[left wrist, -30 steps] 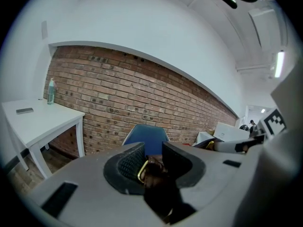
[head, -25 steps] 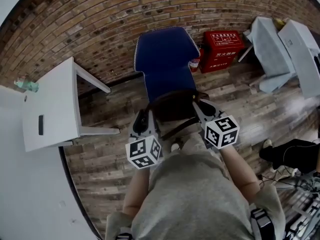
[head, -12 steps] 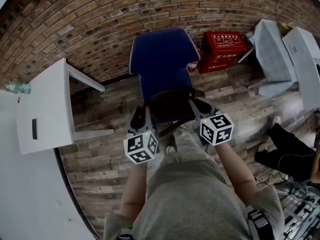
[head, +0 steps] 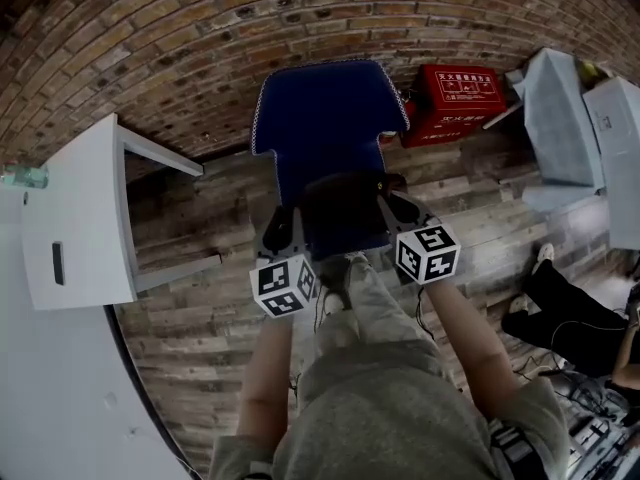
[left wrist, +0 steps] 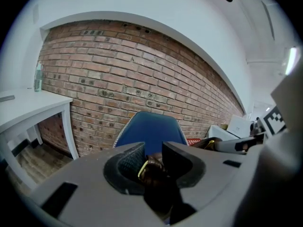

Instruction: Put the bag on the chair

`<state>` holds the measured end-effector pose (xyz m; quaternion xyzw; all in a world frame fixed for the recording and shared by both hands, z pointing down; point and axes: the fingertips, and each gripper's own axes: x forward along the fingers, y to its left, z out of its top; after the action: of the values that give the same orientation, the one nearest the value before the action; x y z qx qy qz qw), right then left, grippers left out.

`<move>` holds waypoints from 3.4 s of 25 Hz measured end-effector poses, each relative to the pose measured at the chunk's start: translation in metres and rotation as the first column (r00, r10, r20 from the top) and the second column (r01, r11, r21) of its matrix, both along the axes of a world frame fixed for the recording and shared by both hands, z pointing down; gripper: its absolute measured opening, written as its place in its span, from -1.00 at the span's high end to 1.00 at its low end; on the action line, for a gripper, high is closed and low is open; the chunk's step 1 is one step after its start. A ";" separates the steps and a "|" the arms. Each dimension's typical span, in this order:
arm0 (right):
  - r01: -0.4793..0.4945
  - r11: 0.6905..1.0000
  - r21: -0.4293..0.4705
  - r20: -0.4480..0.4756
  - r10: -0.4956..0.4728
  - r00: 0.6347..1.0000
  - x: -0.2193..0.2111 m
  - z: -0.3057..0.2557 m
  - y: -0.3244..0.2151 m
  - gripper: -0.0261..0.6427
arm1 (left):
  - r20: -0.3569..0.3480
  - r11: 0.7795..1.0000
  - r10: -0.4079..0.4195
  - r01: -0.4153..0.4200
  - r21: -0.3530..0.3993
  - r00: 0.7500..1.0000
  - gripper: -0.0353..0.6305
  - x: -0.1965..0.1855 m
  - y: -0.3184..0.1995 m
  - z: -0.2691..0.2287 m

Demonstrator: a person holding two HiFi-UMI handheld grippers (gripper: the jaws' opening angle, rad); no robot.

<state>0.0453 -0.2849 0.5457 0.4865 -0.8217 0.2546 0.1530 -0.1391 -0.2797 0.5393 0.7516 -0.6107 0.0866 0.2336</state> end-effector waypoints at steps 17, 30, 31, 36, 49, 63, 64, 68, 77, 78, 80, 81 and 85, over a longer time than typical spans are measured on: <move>0.029 0.992 -0.119 -0.046 -0.034 0.998 -0.010 0.114 -0.073 0.84 | 0.078 0.988 -0.047 0.058 -0.144 0.996 0.58 -0.012 -0.074 0.107; -0.023 0.979 -0.201 -0.071 0.009 0.997 -0.001 0.171 -0.087 0.84 | 0.099 0.977 -0.047 0.067 -0.203 0.994 0.57 -0.009 -0.087 0.154; -0.031 0.978 -0.205 -0.076 0.016 0.997 0.001 0.175 -0.087 0.84 | 0.097 0.977 -0.047 0.066 -0.203 0.994 0.57 -0.008 -0.088 0.156; -0.059 0.974 -0.219 -0.091 0.040 0.995 0.008 0.191 -0.091 0.84 | 0.097 0.974 -0.047 0.068 -0.217 0.994 0.56 -0.006 -0.088 0.170; -0.091 0.967 -0.239 -0.115 0.065 0.991 0.015 0.202 -0.100 0.82 | 0.080 0.962 -0.086 0.104 -0.254 0.993 0.54 -0.010 -0.090 0.186; -0.153 0.976 -0.157 -0.150 0.129 0.980 0.031 0.148 -0.090 0.24 | 0.022 0.975 -0.094 0.097 -0.201 0.995 0.12 -0.015 -0.075 0.134; -0.153 0.977 -0.146 -0.148 0.131 0.980 0.030 0.141 -0.087 0.24 | 0.018 0.976 -0.093 0.094 -0.196 0.996 0.12 -0.015 -0.071 0.129; -0.149 0.983 -0.110 -0.136 0.134 0.982 0.025 0.116 -0.070 0.24 | 0.011 0.980 -0.065 0.066 -0.186 0.998 0.18 -0.008 -0.052 0.108; -0.163 0.986 -0.018 -0.112 0.160 0.981 0.016 0.048 -0.015 0.70 | 0.019 0.987 -0.045 0.048 -0.154 0.999 0.64 -0.003 0.000 0.058; -0.166 0.986 -0.005 -0.109 0.164 0.980 0.015 0.040 -0.008 0.75 | 0.015 0.988 -0.039 0.040 -0.151 0.999 0.67 -0.002 0.006 0.053; -0.171 0.985 0.015 -0.099 0.172 0.980 0.012 0.025 0.006 0.78 | 0.012 0.989 -0.029 0.031 -0.142 1.000 0.71 -0.002 0.018 0.041; -0.175 0.984 0.023 -0.095 0.176 0.980 0.011 0.018 0.013 0.81 | 0.011 0.990 -0.027 0.028 -0.138 1.000 0.73 -0.003 0.024 0.036; -0.193 0.980 0.045 -0.076 0.196 0.978 0.010 -0.006 0.044 0.86 | -0.002 0.991 -0.001 0.001 -0.130 1.000 0.78 0.002 0.053 0.017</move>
<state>0.0556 -0.2412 0.5401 0.5770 -0.7680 0.2334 0.1511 -0.1368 -0.2265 0.5560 0.7345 -0.6040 0.1252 0.2830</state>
